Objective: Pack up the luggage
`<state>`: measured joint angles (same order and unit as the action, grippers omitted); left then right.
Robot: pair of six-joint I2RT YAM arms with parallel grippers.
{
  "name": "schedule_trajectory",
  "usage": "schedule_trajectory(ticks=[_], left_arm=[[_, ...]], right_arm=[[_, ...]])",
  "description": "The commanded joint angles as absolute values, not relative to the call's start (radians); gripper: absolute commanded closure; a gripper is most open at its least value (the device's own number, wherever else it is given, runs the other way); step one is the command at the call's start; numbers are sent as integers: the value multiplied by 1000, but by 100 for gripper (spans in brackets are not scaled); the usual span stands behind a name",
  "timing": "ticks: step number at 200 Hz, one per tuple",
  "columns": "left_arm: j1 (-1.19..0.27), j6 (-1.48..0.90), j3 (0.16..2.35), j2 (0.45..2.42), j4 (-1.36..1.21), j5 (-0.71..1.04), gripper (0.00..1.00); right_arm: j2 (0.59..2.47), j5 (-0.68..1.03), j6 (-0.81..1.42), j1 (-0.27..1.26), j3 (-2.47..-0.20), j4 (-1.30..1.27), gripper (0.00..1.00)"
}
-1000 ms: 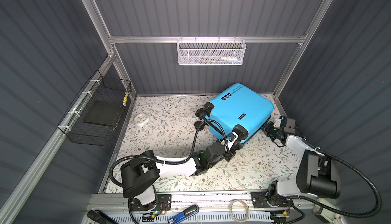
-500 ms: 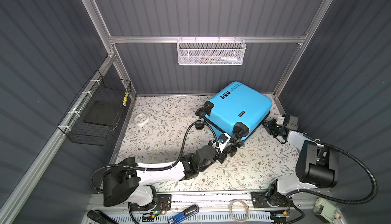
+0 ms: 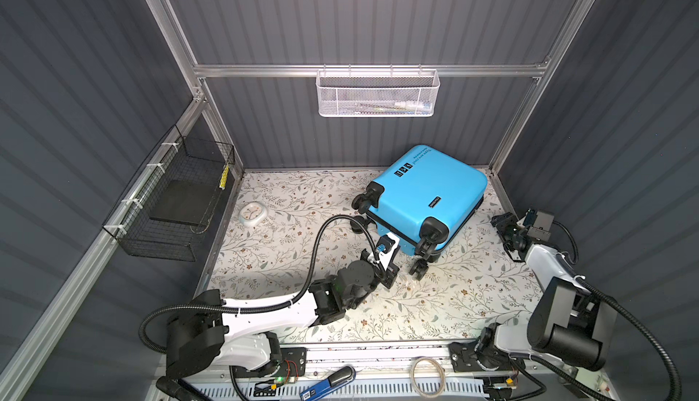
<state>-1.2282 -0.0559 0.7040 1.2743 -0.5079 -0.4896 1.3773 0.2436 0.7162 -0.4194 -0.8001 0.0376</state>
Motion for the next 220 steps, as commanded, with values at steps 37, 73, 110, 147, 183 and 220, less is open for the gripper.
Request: schedule_trajectory(ticks=[37,73,110,147,183,220], left_arm=[[-1176,-129,770,1227,-279,-618,23],[-1023,-229,836,1209,-134,-528,0],[-925,-226,950,1232,-22,-398,0],[-777,-321,1055,1302,32,-97,0],[-630,-423,1137,1410,59,108,0],[-532,-493,1184,1482,52,211,0]], right_arm=[[1538,325,748,-425,-1129,36,20],[1751,495,821,-414,-1359,-20,17],[1960,602,829,-365,-1600,-12,18],[2119,757,831,-322,-1764,-7,19],[2089,815,822,-288,-1685,-53,26],[1938,818,851,-244,-1421,-176,42]])
